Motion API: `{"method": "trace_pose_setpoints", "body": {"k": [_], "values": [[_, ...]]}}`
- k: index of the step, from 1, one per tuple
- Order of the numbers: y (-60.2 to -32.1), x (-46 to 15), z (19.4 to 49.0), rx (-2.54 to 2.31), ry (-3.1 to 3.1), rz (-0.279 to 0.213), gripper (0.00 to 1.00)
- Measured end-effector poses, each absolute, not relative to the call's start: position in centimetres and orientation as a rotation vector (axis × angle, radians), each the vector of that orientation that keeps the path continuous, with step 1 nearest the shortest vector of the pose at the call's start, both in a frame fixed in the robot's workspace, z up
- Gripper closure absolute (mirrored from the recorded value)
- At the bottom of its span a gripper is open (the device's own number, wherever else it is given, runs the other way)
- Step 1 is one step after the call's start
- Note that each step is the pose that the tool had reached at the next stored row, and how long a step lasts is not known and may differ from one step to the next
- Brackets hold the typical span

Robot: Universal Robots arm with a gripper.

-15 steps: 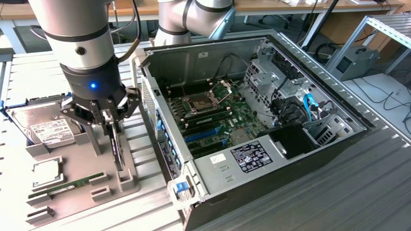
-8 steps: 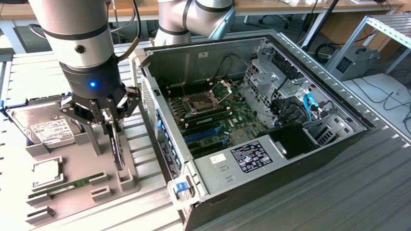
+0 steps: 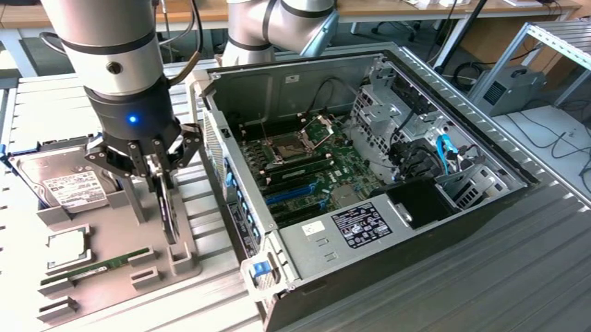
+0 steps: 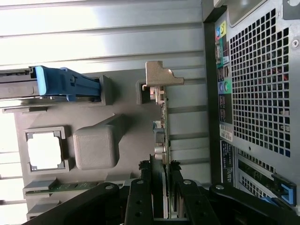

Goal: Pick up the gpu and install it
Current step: 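Pick up the gpu and move the gpu toward the slot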

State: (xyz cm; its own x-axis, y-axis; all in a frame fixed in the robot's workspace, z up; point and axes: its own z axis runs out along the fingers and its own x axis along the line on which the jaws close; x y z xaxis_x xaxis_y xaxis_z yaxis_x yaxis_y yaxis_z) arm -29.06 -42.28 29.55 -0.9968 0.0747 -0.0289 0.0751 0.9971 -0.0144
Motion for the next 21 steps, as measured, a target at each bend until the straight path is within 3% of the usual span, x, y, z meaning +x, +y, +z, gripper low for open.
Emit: {"method": "trace_pose_setpoints", "body": {"k": [21], "values": [[-42.28,-29.06,30.12,0.117,3.111,-0.024,0.73]]}}
